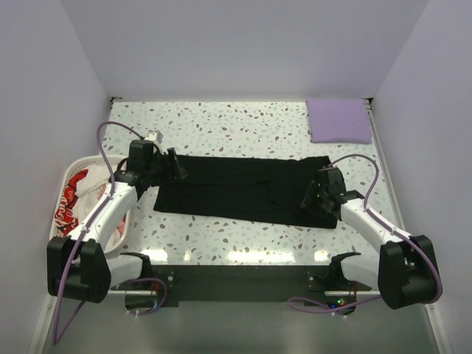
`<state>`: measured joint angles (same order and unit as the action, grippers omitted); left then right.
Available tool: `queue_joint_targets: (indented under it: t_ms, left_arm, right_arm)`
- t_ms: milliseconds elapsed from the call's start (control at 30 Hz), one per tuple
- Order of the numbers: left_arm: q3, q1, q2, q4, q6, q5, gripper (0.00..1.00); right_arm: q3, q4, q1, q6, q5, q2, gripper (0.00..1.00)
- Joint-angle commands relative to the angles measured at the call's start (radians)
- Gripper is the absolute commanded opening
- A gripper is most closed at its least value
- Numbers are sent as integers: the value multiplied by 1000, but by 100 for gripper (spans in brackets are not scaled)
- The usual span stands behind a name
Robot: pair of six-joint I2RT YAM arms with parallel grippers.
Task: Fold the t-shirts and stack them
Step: Fold the tshirt
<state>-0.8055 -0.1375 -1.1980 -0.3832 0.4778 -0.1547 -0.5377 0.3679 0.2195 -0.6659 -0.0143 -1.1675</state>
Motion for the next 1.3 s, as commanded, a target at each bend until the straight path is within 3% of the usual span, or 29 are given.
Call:
queue_joint_targets:
  t_ms: [0,67,133,300,400,700,1000,1267]
  left_arm:
    - [-8,7,-20,27,-4,-26,73]
    - [-15,7,-35,32,18,-40,73]
    - [-44,6,-75,37,62,-46,73]
    - [-130,6,-198,99,205,-48,72]
    - [-194,4,-296,159,291,-10,71]
    - [-383,1,-603,210,320,1,67]
    - [-409,1,-672,211,309,35,67]
    - [-443,1,-733,184,300,55,67]
  right_arm:
    - [-95,5,0,28,62,17,43]
    - [-139,23,-64,38,62,41,59]
    - [-208,23,-135,57,18,39,61]
    - [-329,-59,-311,39,-30,-120,57]
    - [-338,-188,-373,-4,-75,-240,49]
    - [-393,-398,-387,11,-78,-449,48]
    - [-332,-552,-388,-38,-119,-448,48]
    - [-378,-560,-388,-51,-121,-523,46]
